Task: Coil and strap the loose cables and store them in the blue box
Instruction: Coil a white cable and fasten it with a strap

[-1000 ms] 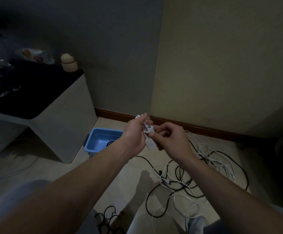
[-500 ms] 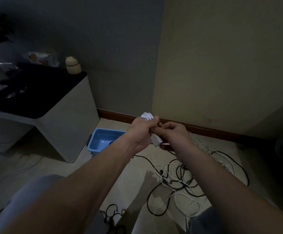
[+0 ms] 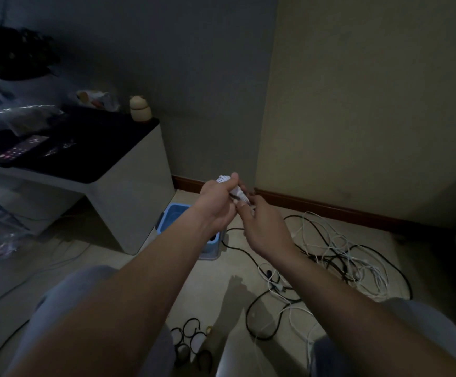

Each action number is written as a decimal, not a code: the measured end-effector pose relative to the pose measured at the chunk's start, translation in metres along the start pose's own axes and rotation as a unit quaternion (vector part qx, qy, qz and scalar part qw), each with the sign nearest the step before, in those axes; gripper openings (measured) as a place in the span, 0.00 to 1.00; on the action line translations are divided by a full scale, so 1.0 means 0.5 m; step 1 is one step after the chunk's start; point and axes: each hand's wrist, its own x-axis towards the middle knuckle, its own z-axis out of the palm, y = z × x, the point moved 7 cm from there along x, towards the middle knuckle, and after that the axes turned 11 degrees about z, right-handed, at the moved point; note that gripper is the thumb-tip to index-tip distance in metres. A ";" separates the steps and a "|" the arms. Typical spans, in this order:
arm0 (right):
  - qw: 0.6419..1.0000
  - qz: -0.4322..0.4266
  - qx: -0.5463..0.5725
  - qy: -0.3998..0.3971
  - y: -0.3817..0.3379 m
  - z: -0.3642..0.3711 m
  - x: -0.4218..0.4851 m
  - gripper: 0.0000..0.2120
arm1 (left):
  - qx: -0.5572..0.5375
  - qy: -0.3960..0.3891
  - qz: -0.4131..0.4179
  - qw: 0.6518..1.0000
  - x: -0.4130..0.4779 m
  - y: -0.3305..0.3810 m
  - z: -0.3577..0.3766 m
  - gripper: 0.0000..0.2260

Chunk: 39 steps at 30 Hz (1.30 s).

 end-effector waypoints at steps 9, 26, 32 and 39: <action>0.980 -0.003 0.200 -0.022 -0.009 -0.016 -0.015 0.10 | -0.025 0.006 0.003 1.000 -0.011 0.009 -0.006 0.10; 0.935 0.020 0.308 -0.172 -0.004 -0.001 0.033 0.07 | -0.049 -0.038 -0.104 0.993 -0.014 0.020 0.000 0.15; 0.954 -0.027 0.270 -0.128 -0.016 -0.020 0.013 0.06 | -0.053 -0.040 -0.100 0.993 -0.014 0.017 0.001 0.15; 0.945 -0.008 0.310 -0.106 -0.002 -0.022 -0.001 0.09 | 0.066 -0.144 -0.041 0.987 -0.016 0.017 0.011 0.09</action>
